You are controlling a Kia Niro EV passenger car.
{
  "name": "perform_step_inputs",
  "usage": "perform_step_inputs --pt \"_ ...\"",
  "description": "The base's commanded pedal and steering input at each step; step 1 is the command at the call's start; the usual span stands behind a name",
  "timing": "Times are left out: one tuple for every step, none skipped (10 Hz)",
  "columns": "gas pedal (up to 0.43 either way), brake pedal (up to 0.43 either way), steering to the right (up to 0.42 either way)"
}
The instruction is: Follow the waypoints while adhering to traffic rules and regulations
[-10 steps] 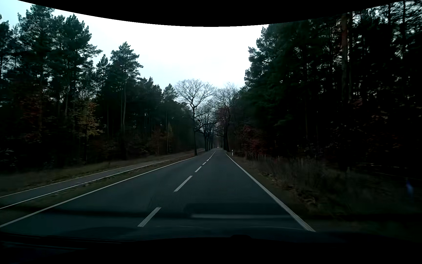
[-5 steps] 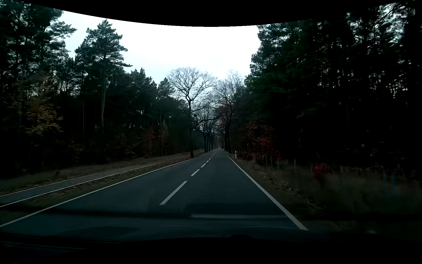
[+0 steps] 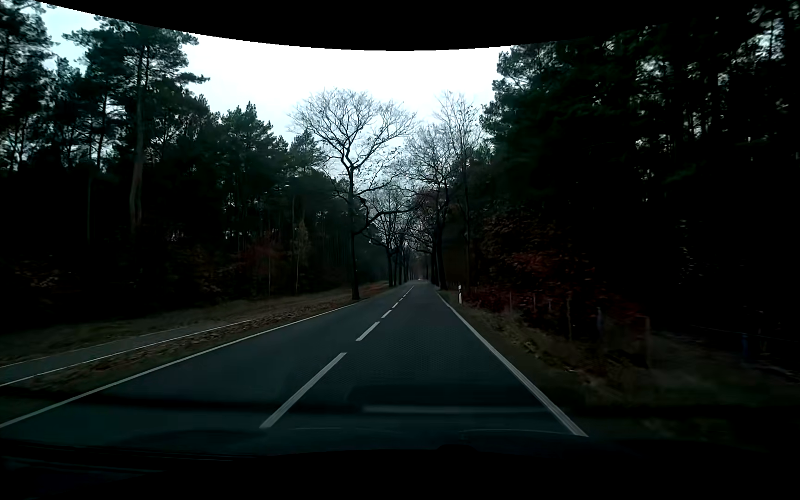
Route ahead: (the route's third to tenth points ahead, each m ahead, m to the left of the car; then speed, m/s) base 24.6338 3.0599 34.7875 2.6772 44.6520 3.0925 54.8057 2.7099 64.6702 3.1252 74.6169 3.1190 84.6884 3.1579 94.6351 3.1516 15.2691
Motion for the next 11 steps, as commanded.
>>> perform_step_inputs --pt "0.197 0.0 -0.006" --pt "0.197 0.0 -0.006" --pt "0.189 0.0 -0.006" --pt "0.189 0.0 -0.004" --pt "0.189 0.0 -0.003" --pt "0.189 0.0 -0.002" --pt "0.189 0.0 -0.002" --pt "0.189 0.0 -0.003" --pt "0.189 0.0 -0.002" --pt "0.189 0.0 -0.003" --pt "0.189 0.0 -0.003"
